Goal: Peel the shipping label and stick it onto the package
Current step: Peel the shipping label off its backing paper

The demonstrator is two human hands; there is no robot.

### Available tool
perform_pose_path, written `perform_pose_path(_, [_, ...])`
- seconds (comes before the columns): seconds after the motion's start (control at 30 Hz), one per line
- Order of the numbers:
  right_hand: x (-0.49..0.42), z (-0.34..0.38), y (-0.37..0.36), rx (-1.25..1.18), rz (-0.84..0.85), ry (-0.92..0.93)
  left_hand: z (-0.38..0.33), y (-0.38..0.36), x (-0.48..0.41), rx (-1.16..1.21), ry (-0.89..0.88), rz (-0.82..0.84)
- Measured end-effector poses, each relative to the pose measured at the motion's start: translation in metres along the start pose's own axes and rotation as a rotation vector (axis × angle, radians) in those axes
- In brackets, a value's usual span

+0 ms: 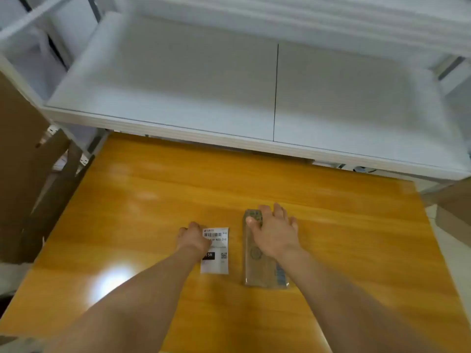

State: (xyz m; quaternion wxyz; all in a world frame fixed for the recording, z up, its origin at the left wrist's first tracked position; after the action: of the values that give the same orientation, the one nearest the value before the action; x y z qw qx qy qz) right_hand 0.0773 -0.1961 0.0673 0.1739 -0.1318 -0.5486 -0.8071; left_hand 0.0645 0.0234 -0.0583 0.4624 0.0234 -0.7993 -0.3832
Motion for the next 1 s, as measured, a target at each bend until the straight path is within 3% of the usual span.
perform_pose_path(0.2, [-0.01,-0.002,-0.002,0.0,-0.011,0.019,-0.01,-0.002,-0.018,-0.072,0.014,-0.024])
perform_pose_path(0.3, [-0.011,-0.002,0.004,-0.029,-0.024,0.017,-0.016,0.001,-0.014,0.035,-0.015,0.047])
perform_pose_path(0.57, [-0.012,0.018,0.042,-0.152,-0.068,0.076,-0.082,0.067,0.039,0.26,-0.343,0.062])
perform_pose_path(0.8, [-0.008,0.037,0.067,-0.583,0.009,0.059,-0.135,0.139,0.131,0.53,-0.605,0.154])
perform_pose_path(0.93, [0.007,0.048,0.083,-0.769,-0.012,0.041,-0.144,0.164,0.164,0.695,-0.614,0.2])
perform_pose_path(1.0, [0.013,0.055,0.097,-0.865,-0.073,0.043,-0.14,0.155,0.17,0.609,-0.553,0.246])
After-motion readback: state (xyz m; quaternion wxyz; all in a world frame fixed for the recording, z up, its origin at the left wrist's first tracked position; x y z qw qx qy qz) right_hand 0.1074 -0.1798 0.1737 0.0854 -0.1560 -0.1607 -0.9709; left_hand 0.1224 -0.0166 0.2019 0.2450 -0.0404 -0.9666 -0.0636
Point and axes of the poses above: each hand's wrist, its own x-axis away from the middle knuckle, its own y-axis out of the back of the hand, z = x × y, the point moved 9 cm from there along -x, towards the middle knuckle, and after that the axes turned 12 degrees about y, right-handed, at the moved point
